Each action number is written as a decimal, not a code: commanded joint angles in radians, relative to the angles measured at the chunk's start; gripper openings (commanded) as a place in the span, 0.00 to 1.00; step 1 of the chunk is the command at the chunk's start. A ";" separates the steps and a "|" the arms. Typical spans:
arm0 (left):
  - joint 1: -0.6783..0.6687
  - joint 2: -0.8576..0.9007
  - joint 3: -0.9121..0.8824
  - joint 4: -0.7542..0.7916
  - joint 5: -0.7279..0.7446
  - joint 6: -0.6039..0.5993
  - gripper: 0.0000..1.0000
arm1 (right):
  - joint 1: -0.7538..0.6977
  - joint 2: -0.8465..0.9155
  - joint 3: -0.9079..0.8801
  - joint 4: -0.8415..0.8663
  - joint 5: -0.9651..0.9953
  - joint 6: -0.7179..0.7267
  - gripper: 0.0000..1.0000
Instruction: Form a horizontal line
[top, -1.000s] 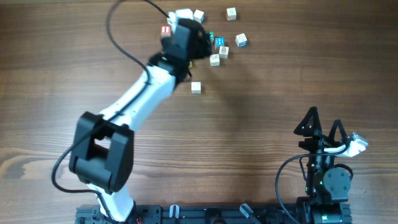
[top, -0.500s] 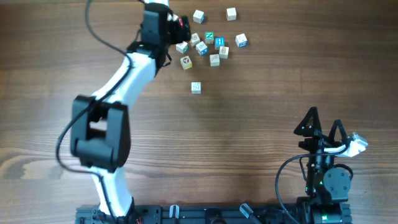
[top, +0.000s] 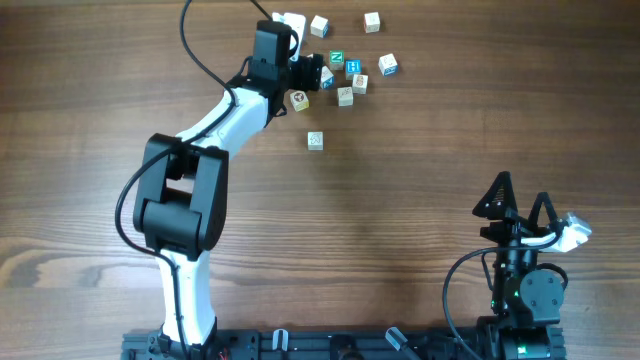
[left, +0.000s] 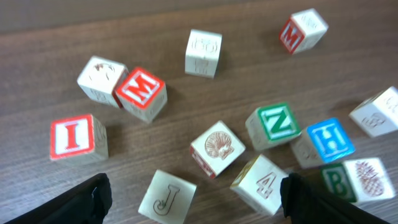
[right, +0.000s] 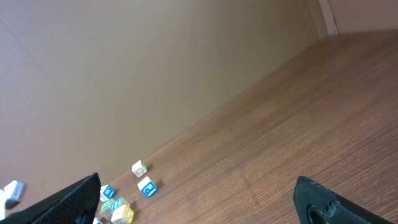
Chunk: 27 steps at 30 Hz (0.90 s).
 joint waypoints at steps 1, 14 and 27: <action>0.022 0.043 0.016 -0.005 0.016 0.053 0.88 | -0.004 -0.012 -0.001 0.005 -0.008 -0.014 1.00; 0.060 0.086 0.016 0.001 0.064 0.079 0.90 | -0.004 -0.012 -0.001 0.005 -0.008 -0.013 1.00; 0.060 0.122 0.016 0.039 0.092 0.158 0.80 | -0.004 -0.012 -0.001 0.005 -0.008 -0.014 1.00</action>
